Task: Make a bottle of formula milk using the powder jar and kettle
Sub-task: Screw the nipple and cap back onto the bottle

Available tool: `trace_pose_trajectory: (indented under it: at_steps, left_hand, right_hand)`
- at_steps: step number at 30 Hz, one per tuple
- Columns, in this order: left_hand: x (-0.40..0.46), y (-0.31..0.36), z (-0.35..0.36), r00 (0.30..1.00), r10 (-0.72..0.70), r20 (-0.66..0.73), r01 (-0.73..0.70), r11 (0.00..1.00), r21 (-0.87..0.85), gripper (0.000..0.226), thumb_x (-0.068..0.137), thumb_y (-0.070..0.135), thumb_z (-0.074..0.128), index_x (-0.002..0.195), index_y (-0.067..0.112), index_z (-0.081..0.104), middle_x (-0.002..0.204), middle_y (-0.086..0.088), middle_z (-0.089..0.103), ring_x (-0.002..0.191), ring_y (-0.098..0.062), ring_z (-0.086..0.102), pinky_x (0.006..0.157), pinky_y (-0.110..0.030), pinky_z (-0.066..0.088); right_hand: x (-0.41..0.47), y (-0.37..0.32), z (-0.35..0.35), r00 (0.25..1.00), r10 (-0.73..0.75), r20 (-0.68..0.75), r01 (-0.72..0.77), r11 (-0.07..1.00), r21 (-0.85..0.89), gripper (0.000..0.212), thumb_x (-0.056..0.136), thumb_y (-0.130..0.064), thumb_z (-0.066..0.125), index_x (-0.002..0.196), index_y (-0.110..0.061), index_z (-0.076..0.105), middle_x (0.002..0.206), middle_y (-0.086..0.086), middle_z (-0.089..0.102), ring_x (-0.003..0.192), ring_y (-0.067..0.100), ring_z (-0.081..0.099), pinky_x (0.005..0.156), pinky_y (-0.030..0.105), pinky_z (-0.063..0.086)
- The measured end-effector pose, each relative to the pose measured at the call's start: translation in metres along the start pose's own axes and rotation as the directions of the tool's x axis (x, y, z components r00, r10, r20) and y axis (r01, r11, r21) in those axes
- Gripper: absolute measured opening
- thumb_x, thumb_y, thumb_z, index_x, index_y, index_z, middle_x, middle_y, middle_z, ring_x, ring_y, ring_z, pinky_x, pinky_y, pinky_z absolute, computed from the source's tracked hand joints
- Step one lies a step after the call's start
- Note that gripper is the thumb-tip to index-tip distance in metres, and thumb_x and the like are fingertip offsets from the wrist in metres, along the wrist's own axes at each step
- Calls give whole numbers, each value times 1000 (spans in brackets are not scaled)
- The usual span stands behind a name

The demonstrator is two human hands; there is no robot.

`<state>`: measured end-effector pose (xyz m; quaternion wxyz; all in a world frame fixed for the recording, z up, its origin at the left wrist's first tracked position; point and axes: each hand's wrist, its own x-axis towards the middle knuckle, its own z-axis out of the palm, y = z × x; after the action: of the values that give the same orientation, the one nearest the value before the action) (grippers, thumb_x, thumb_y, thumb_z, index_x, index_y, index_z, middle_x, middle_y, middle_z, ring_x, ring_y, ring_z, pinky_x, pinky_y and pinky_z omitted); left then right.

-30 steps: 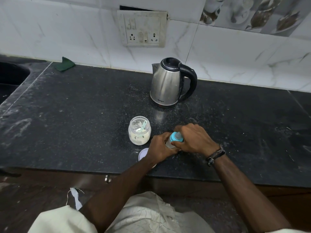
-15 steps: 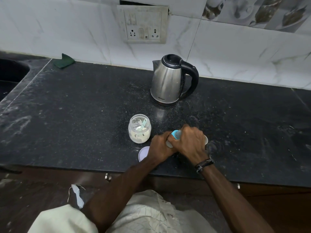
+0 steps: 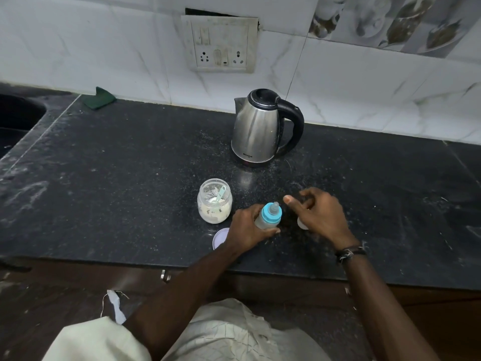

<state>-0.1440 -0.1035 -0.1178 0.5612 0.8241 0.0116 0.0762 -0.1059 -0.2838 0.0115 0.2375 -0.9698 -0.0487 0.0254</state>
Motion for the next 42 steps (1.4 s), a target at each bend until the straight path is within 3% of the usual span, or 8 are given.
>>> trace_pose_trajectory:
  at_steps: [7, 12, 17, 20, 24, 29, 38, 42]
  left_hand:
    - [0, -2, 2, 1000, 2, 6, -2, 1000, -10, 71, 66, 34, 96, 127, 14, 66, 122, -1, 75, 111, -13, 71, 97, -41, 59]
    - [0, -1, 1, 1000, 7, 1, -7, 1000, -10, 71, 66, 35, 96, 126, 13, 66, 122, -1, 75, 111, -12, 71, 96, -41, 59]
    - [1, -2, 2, 1000, 4, -12, -4, 1000, -9, 70, 64, 34, 97, 125, 14, 67, 120, -1, 75, 109, -12, 71, 95, -40, 60]
    - [1, -4, 3, 1000, 1, -12, -1, 1000, -9, 70, 64, 34, 97, 124, 14, 67, 119, -1, 76, 109, -12, 72, 94, -41, 60]
    - [1, -3, 3, 1000, -1, -12, 1, 1000, -23, 69, 65, 33, 97, 124, 14, 67, 119, -1, 76, 108, -12, 72, 95, -41, 60]
    - [0, -1, 2, 1000, 7, -23, -7, 1000, -14, 63, 65, 33, 97, 118, 13, 69, 109, -1, 78, 98, -12, 74, 88, -38, 61]
    - [-1, 1, -1, 997, -66, 27, 67, 996, -59, 71, 63, 51, 90, 119, 15, 69, 108, 0, 78, 99, -13, 74, 86, -45, 61]
    - [-2, 4, -2, 998, -62, 13, 63, 997, -46, 70, 61, 56, 87, 115, 15, 71, 105, 0, 79, 95, -13, 75, 82, -44, 60]
  right_hand:
    - [6, 33, 14, 975, 90, 204, -1, 917, -399, 74, 67, -56, 80, 123, -18, 50, 125, 6, 61, 114, 31, 58, 91, 48, 49]
    - [3, 35, 24, 984, 83, 156, -22, 934, -358, 51, 83, -36, 72, 125, -12, 53, 121, 14, 65, 111, 34, 60, 93, 47, 48]
    - [6, 23, 10, 991, 12, 132, -6, 999, -40, 53, 77, -27, 76, 127, -16, 62, 118, 11, 65, 110, 28, 61, 93, 38, 52]
    - [9, 8, -7, 969, -105, 225, 124, 990, -72, 64, 81, -25, 74, 140, -31, 51, 121, 7, 54, 111, 22, 54, 93, 30, 45]
    - [7, -19, -30, 960, -195, 200, 212, 975, -71, 84, 72, -36, 85, 142, -25, 40, 125, 4, 58, 113, 25, 58, 95, 45, 51]
    - [6, -42, -35, 913, -316, 259, 364, 917, -165, 55, 63, -39, 86, 110, -30, 58, 103, -4, 69, 92, 19, 65, 78, 43, 56]
    - [2, -58, -4, 829, -442, 343, 551, 752, -361, 46, 69, -28, 77, 112, -23, 60, 105, 0, 63, 97, 22, 61, 79, 36, 51]
    - [8, -55, -4, 828, -441, 346, 547, 769, -330, 42, 66, -27, 77, 105, -20, 63, 101, 2, 66, 94, 25, 61, 74, 32, 43]
